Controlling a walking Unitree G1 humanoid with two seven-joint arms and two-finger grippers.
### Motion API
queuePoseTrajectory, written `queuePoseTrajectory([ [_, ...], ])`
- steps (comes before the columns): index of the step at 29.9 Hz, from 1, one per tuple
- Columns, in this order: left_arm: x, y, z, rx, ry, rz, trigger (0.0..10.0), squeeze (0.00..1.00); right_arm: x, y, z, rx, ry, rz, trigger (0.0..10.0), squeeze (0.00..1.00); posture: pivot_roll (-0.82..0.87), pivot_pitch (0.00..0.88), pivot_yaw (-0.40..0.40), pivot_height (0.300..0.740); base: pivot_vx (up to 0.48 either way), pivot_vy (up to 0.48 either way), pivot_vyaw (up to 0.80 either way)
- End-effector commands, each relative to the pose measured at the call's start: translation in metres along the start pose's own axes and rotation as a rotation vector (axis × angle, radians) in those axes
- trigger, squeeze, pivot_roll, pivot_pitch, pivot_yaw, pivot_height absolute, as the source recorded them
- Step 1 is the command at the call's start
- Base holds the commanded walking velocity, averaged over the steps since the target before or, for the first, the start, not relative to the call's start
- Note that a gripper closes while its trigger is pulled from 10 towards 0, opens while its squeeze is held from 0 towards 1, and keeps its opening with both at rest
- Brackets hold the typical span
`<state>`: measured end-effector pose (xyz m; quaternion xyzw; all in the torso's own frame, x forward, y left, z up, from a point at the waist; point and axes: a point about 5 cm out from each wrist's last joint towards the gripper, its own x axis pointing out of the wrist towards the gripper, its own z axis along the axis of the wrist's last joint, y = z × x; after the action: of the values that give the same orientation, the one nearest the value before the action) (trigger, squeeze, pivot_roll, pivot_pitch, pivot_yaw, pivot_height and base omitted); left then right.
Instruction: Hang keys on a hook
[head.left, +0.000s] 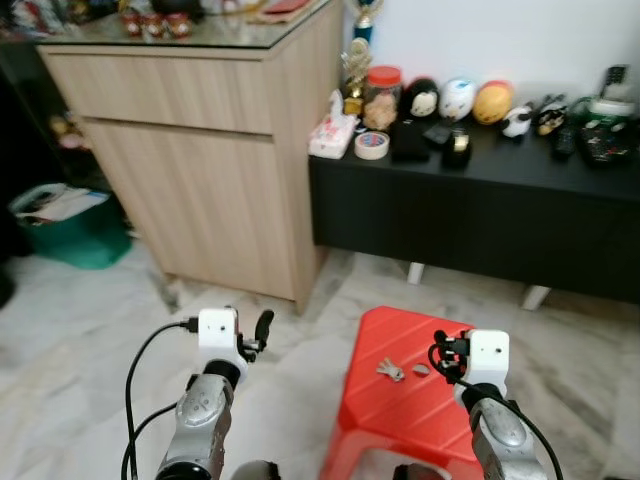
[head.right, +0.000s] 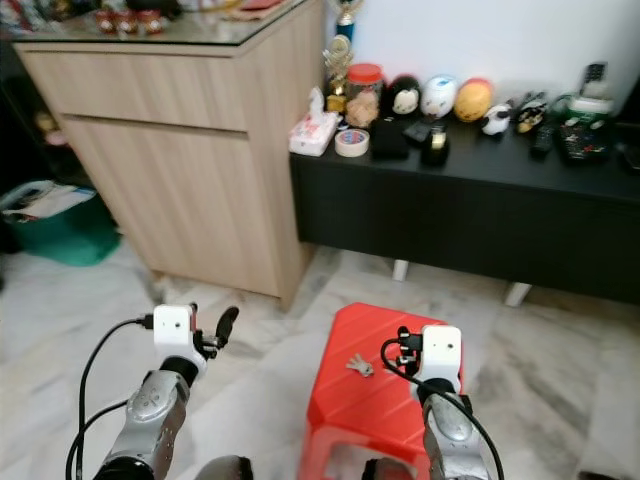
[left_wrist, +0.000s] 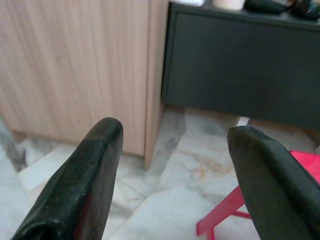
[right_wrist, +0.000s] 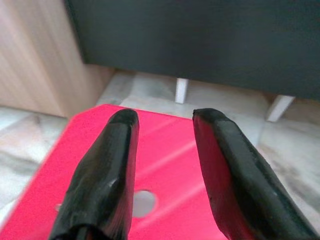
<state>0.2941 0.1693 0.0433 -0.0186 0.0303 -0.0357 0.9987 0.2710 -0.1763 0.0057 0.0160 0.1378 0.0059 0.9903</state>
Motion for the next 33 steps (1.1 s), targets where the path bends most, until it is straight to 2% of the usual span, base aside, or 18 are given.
queuePoseTrajectory([
  [1,0.000,0.002,0.000,-0.009,-0.001,0.012,10.0,0.00,0.000,0.003,-0.002,0.000,0.017,0.021,10.0,0.00,-0.04,0.016,0.008,0.626,0.000,0.000,0.00],
  [12,0.001,-0.003,-0.002,-0.016,0.014,-0.009,10.0,0.00,0.003,0.003,-0.010,-0.059,0.117,0.091,10.0,0.00,-0.05,0.026,0.008,0.626,0.000,0.000,0.00],
  [20,0.001,-0.003,-0.001,-0.016,0.016,-0.012,10.0,0.00,0.009,0.001,0.000,-0.084,0.081,0.094,10.0,0.00,-0.05,0.028,0.008,0.626,0.000,0.000,0.10],
  [24,0.002,-0.003,-0.001,-0.016,0.017,-0.014,10.0,0.00,0.009,0.002,0.000,-0.079,0.078,0.099,10.0,0.00,-0.05,0.032,0.009,0.626,0.000,0.000,0.80],
  [33,0.002,-0.004,-0.002,-0.018,0.020,-0.024,10.0,0.00,0.008,0.002,-0.002,-0.041,0.074,0.076,10.0,0.00,-0.05,0.033,0.010,0.626,0.000,0.000,0.00],
])
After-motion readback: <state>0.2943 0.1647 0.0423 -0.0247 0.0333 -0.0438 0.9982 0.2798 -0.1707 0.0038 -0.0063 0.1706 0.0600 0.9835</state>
